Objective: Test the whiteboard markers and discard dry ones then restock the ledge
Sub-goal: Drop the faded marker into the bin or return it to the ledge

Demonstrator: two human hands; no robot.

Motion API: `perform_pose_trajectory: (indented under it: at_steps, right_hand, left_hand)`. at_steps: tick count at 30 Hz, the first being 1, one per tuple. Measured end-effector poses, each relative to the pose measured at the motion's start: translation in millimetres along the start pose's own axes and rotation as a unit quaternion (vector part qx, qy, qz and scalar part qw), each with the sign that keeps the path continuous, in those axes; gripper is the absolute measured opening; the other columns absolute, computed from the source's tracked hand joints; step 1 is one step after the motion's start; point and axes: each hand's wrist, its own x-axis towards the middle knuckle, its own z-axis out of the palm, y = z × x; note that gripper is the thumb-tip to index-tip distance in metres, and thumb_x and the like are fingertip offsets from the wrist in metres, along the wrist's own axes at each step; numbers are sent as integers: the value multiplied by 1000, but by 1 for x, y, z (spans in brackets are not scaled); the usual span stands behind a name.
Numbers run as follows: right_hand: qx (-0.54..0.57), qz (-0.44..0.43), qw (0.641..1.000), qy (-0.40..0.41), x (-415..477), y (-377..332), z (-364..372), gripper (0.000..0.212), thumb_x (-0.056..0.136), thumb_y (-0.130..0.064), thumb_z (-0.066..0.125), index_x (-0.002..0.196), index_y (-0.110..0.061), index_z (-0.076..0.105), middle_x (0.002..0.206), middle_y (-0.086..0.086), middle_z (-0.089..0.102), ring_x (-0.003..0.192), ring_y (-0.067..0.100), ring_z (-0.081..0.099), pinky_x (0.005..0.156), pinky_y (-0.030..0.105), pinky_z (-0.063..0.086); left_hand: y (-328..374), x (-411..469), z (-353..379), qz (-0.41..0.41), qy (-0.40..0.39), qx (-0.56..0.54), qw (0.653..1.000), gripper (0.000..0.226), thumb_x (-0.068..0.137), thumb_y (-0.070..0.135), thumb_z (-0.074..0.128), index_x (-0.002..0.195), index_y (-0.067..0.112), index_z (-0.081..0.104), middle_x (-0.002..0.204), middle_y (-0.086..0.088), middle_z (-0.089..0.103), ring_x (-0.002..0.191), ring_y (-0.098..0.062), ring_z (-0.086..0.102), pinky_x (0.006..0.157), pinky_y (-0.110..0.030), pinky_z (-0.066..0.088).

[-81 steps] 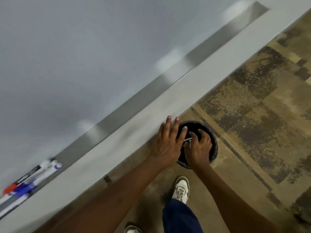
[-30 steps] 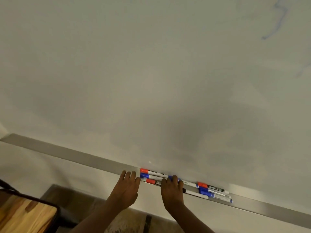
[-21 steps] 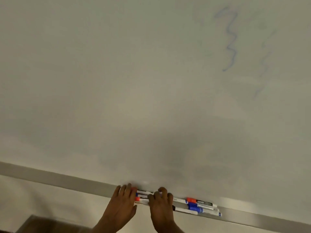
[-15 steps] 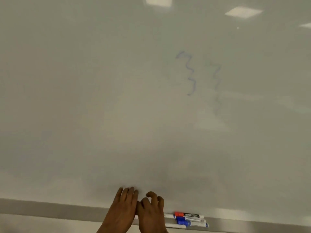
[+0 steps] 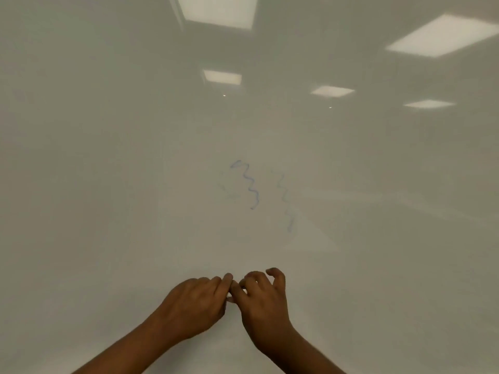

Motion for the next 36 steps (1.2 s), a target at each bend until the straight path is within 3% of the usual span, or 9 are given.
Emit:
perform_pose_trajectory:
  at_steps: [2,7,15,18,21,24,26,30,36]
  right_hand:
    - [-17,-17,999,22,5,8,-8,10,85,-23,60,89,-23,69,72,-7,63,77,14,63,92,42,32]
    - [-29,-19,997,68,10,25,-17,21,90,-18,51,84,-21,71,70,-7,61,71,13,59,93,42,33]
    - [-33,-16,995,88,17,45,-24,19,71,-11,76,87,-17,69,69,-4,61,74,16,60,90,45,35]
    - [53,33,996,70,30,54,-35,30,70,-37,80,94,-24,68,92,-5,67,104,19,59,92,40,33]
    - [348,267,896,66,46,61,-64,68,52,-59,77,113,-38,56,127,-13,47,121,-1,41,97,15,34]
    - [556,368,745,16,54,68,-74,82,39,-54,82,113,-35,52,104,-13,57,96,3,56,74,16,48]
    - [619,324,714,-37,58,69,-76,65,49,-38,82,109,-27,60,77,-7,58,75,10,57,63,18,48]
    - [587,244,771,-36,66,70,-86,37,69,-30,84,103,-22,71,65,-5,60,62,8,56,58,17,45]
    - [375,189,888,186,75,96,-87,17,86,-25,64,86,-11,74,77,-6,68,69,5,62,64,14,41]
  left_hand:
    - [-7,10,-5,37,-12,6,999,34,97,24,35,125,7,45,71,1,62,46,-13,53,37,-24,43]
    - [-3,37,-19,37,-55,23,998,69,59,15,82,119,12,47,54,5,50,34,-12,41,32,-20,25]
    - [-9,63,-24,70,-8,37,997,32,92,39,46,119,22,49,48,7,41,33,-9,32,34,-19,24]
    - [-12,69,-26,45,19,50,998,31,95,42,37,115,22,51,51,7,47,34,-11,38,33,-19,26]
    - [-14,75,-32,9,104,35,994,26,101,40,35,105,21,52,54,6,51,36,-13,40,33,-23,28]
    - [-12,85,-43,8,164,62,985,27,102,40,37,106,20,54,52,3,46,36,-15,37,33,-23,27]
    - [-9,94,-46,20,168,86,982,32,103,42,32,111,20,54,51,1,42,34,-16,35,36,-22,22]
    - [-6,112,-49,59,178,114,976,32,103,37,34,110,15,56,50,0,37,35,-15,31,40,-22,18]
    - [-41,132,-36,37,226,151,962,38,89,21,65,120,4,50,83,-12,67,53,-23,59,39,-29,45]
